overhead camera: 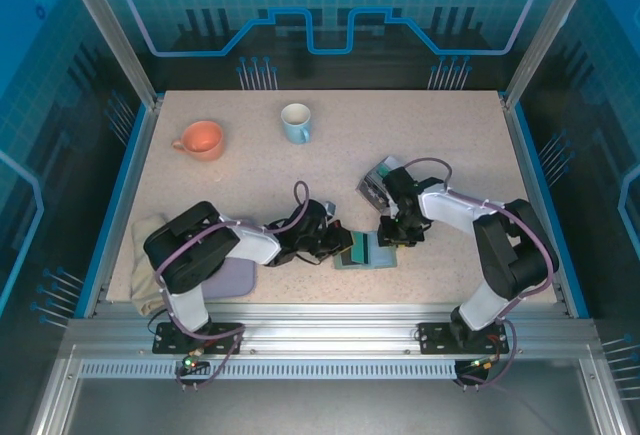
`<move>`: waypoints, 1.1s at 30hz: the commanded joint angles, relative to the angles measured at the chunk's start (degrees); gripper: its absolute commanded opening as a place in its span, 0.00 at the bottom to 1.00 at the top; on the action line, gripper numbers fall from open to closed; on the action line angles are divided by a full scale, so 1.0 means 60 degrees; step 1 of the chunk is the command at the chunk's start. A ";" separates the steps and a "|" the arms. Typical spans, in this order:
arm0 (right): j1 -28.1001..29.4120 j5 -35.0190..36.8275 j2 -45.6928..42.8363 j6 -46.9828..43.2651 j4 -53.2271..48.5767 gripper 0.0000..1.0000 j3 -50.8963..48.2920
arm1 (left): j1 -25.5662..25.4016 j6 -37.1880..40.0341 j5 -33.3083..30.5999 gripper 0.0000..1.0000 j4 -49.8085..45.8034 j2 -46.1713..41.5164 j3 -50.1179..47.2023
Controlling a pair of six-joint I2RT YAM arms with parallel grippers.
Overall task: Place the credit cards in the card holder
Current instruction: Insert the credit card into the card slot.
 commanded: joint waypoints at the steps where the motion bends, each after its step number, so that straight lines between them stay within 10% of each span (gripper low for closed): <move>1: -0.0022 -0.0709 0.0369 0.0291 0.0369 0.35 -0.0494 | -0.0155 -0.0207 -0.0270 0.00 0.0537 0.0344 -0.0181; 33: -0.0624 -0.2644 -0.0086 0.1236 0.1520 0.32 -0.1376 | -0.1027 -0.0684 -0.0989 0.08 -0.0108 0.1149 0.1128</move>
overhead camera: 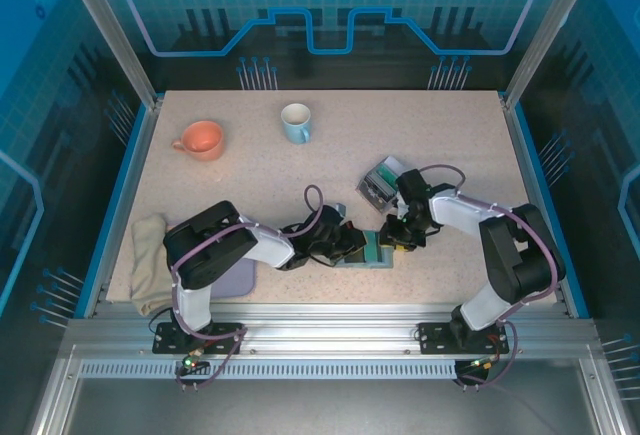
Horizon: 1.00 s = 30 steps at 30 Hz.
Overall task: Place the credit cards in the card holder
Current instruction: Insert the credit card into the card slot.
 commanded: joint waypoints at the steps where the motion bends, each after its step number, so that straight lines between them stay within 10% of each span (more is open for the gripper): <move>1: 0.0097 -0.1174 0.0257 0.0414 0.0539 0.30 -0.0545 | -0.0288 0.0317 0.0032 0.09 -0.0837 0.0271 0.0489; 10: -0.0075 -0.0243 0.0093 0.0566 0.0153 0.31 -0.0616 | -0.0310 0.0726 -0.0929 0.22 -0.3076 -0.0691 0.0438; 17: -0.0076 -0.0453 0.0064 0.0508 0.0283 0.32 -0.0674 | -0.0299 0.1132 -0.0494 0.05 -0.3302 -0.0601 0.0801; 30: -0.0078 0.0083 0.0011 0.0680 -0.0090 0.35 -0.0561 | -0.0300 0.1279 -0.0143 0.06 -0.3844 -0.0159 0.1294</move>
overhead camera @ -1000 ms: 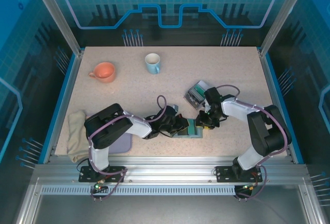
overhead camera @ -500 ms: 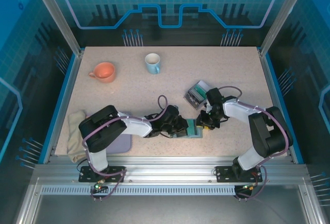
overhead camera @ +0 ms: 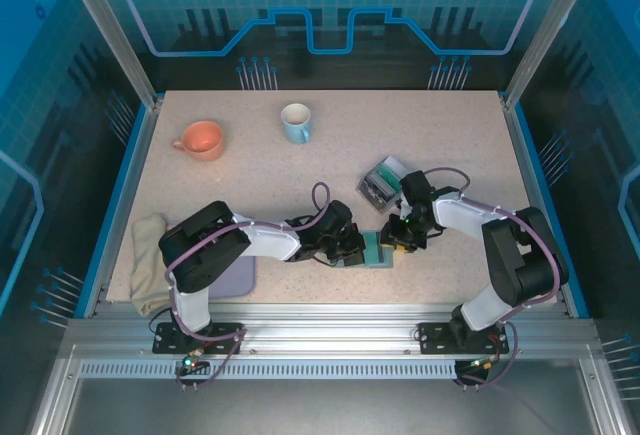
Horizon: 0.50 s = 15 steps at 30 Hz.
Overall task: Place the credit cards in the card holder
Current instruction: Insert the credit card into the card slot.
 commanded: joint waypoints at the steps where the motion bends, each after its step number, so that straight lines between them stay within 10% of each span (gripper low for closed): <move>1: 0.0104 0.0584 0.0200 0.0250 -0.0677 0.36 -0.0154 | -0.0135 0.0304 -0.0143 0.07 -0.0702 -0.0037 0.0071; 15: 0.0057 0.2753 -0.0564 0.0387 -0.2251 0.41 0.0346 | 0.0188 0.1335 -0.0939 0.09 -0.2594 -0.1191 -0.0183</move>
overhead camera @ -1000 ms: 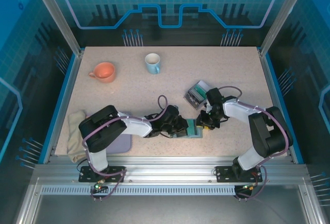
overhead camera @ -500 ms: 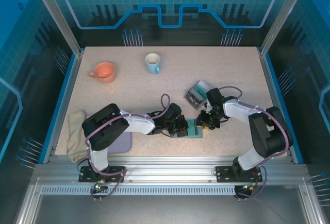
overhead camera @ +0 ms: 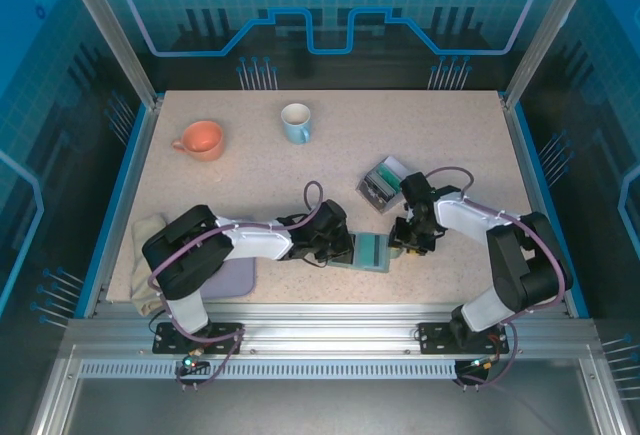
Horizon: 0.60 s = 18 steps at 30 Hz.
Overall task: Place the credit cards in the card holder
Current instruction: Insert the credit card into the card slot, then pick up the credit card from the storage box.
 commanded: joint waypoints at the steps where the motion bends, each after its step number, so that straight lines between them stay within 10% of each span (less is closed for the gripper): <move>1: -0.0018 0.1029 -0.0276 0.0109 -0.1053 0.41 0.0220 | 0.0045 0.0515 -0.0226 0.09 -0.0785 -0.0268 0.0009; 10: -0.0371 0.1886 -0.1304 -0.0503 -0.1695 0.45 0.1038 | 0.0073 0.0825 -0.0083 0.13 -0.0783 -0.0521 0.0279; 18: -0.1157 -0.0969 -0.0771 -0.3738 -0.0495 0.29 0.3375 | 0.0775 0.0616 0.0585 0.22 -0.0576 -0.1043 0.0677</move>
